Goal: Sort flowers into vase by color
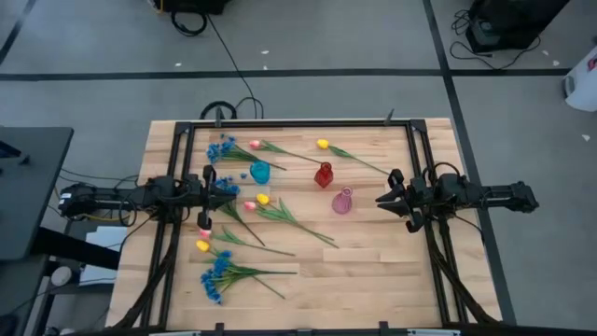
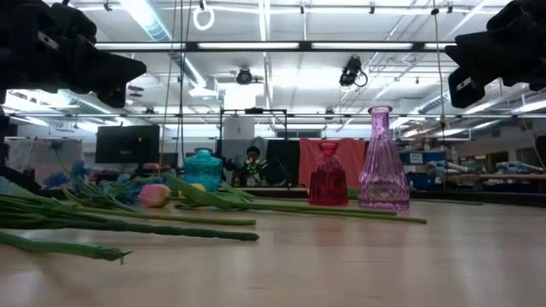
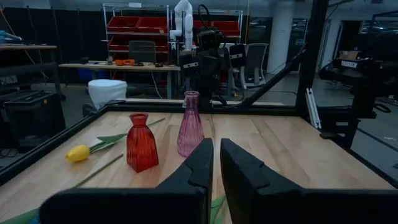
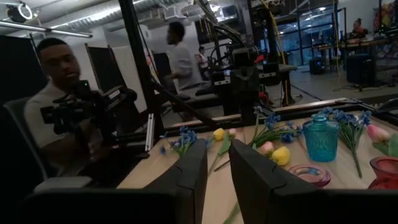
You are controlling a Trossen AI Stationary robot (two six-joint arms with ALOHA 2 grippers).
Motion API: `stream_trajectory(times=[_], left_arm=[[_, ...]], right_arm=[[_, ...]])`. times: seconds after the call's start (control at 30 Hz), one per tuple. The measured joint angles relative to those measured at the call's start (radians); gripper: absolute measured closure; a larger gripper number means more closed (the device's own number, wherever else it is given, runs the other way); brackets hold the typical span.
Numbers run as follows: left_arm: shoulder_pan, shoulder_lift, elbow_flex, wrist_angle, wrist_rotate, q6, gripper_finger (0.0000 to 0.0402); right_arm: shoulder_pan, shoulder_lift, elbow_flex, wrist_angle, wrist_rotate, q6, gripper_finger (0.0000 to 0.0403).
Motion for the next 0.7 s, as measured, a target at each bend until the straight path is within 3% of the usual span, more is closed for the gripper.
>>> stream_trajectory(times=[0.37, 0.7], left_arm=[[0.000, 0.000, 0.000, 0.017, 0.000, -0.011, 0.0364], [0.000, 0.000, 0.000, 0.327, 0.001, -0.132, 0.0364]], right_arm=[[0.000, 0.000, 0.000, 0.000, 0.000, 0.000, 0.0320], [0.000, 0.000, 0.000, 0.000, 0.000, 0.000, 0.0320]])
